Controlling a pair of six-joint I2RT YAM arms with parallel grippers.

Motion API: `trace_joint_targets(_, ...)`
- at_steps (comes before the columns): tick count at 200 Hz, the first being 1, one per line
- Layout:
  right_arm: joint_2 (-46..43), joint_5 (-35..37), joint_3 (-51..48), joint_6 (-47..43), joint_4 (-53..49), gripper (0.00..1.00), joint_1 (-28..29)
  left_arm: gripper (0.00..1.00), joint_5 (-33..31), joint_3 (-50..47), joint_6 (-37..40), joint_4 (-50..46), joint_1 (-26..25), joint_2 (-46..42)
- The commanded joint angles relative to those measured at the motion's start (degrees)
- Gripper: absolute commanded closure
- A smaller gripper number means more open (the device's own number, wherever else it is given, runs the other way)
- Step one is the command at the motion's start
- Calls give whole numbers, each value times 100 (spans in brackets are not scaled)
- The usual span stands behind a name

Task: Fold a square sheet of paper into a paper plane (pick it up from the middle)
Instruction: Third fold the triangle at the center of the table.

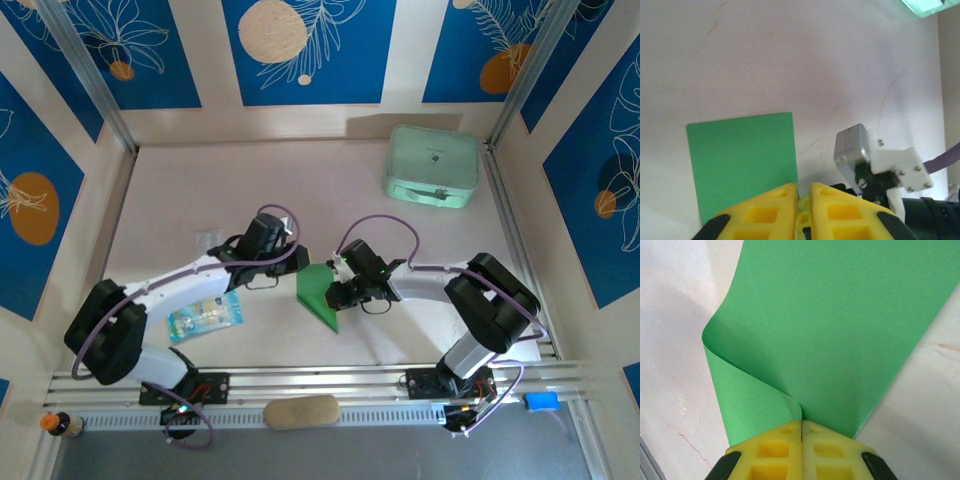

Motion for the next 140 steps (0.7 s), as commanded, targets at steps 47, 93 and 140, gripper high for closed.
trace_joint_targets(47,114,69,52,90,-255,100,-32,92,291,-1123,-1001,1130,-97,-541)
trace_joint_targets(93,107,89,46,83,-258,100,-34,95,14,-1238,-1238,1350,-559,-360)
trace_joint_targets(140,83,102,43,74,-277,100,-45,96,-44,-1280,-1316,1542,-672,-260)
